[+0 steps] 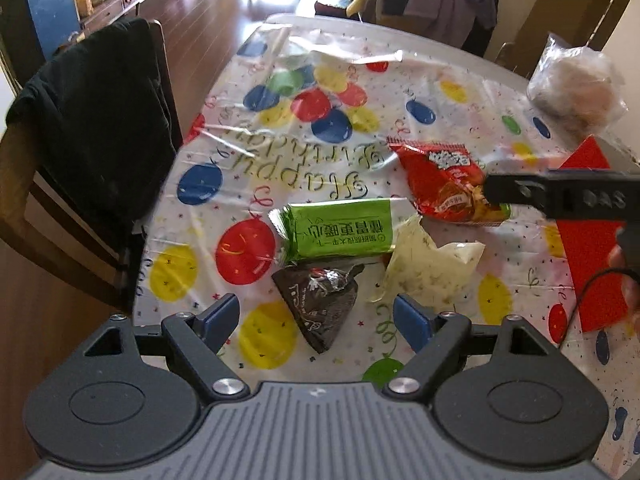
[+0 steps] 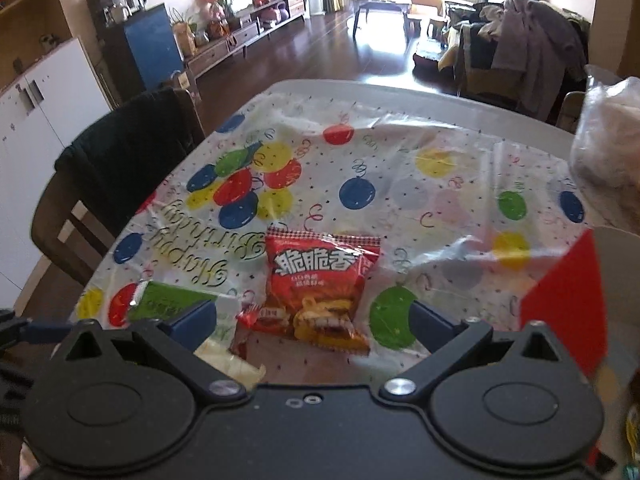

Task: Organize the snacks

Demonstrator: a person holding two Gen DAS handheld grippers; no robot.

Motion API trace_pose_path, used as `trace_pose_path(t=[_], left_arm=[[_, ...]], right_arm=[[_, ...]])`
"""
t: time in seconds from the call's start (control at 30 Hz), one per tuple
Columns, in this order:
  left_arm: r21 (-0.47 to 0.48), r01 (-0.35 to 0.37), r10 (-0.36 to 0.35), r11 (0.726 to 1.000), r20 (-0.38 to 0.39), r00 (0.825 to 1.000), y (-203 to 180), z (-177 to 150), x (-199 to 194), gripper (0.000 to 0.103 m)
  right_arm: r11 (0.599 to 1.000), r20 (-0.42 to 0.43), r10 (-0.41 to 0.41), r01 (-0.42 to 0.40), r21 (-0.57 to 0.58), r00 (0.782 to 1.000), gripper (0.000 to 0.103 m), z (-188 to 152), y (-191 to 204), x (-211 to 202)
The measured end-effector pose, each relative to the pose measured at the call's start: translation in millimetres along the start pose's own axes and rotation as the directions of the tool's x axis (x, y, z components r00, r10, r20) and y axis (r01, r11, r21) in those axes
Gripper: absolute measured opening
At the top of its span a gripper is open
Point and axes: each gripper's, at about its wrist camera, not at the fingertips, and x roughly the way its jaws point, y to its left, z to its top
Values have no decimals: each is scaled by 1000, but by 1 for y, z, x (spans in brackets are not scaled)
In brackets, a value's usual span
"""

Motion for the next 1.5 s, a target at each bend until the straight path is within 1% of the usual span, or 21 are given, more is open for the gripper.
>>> trace_pose_path(t=[0.17,0.3,0.4,0.47,0.57,0.6,0.63,0.67,0.7,0.73,0.77,0.8,0.9,1.0,1.23,1.37,1.5], left_arm=[[-20,0,-1,1000,-30,1000,-3,4,15,84],[-37,-14,11,999,-57,998,-4,7,28,83],[-51,-17,14,999,-57,998,-2,8,32,83],[-49,-19,16,999,-58,998,-1,8,34,78],[-48,-13,10,999,-53,999,-1,9,34,74],[-44,-10,8,999,-51,999,-2,9,34,69],[-38,-7,5,999,-47,999,-2,9,33,64],[-32,-5,3,999,-44,999,-3,9,33,61],[-24,-7,6,1000,-45,999,-5,9,33,55],[-13,-21,21,1000,-52,998,-6,9,34,46],[-8,-32,31,999,-61,998,-6,9,35,43],[-13,-28,27,1000,-66,997,-5,9,36,43],[-23,-13,11,1000,-64,998,-3,8,35,38],[-37,-8,6,999,-65,998,-1,7,34,33],[-71,13,-18,997,-68,998,6,7,30,31],[-71,23,-27,997,-60,998,7,6,25,31],[-63,39,-41,997,-37,998,8,5,15,31]], right_arm=[[999,-54,-12,14,52,998,99,12,-4,32],[997,-103,-6,13,73,995,95,14,-7,51],[997,-121,-4,13,73,993,93,15,-7,59],[998,-127,-10,19,68,992,90,15,-7,63],[997,-141,14,-3,80,990,82,16,-8,66],[997,-143,13,-2,80,990,79,16,-7,66],[997,-142,11,0,78,990,79,15,-7,67],[997,-143,12,-1,79,990,78,15,-6,67],[997,-146,14,-2,82,989,77,15,-6,67],[996,-148,14,-1,85,989,77,15,-6,67],[996,-150,12,1,86,989,75,14,-6,67],[996,-150,12,1,85,989,73,14,-5,67],[997,-143,13,-1,80,990,64,13,-6,64],[996,-136,17,-5,85,991,61,13,-7,60],[995,-105,10,0,95,994,59,9,-6,43],[994,-89,5,4,108,996,58,4,-10,29],[992,-63,10,-3,123,998,58,-2,-13,11]])
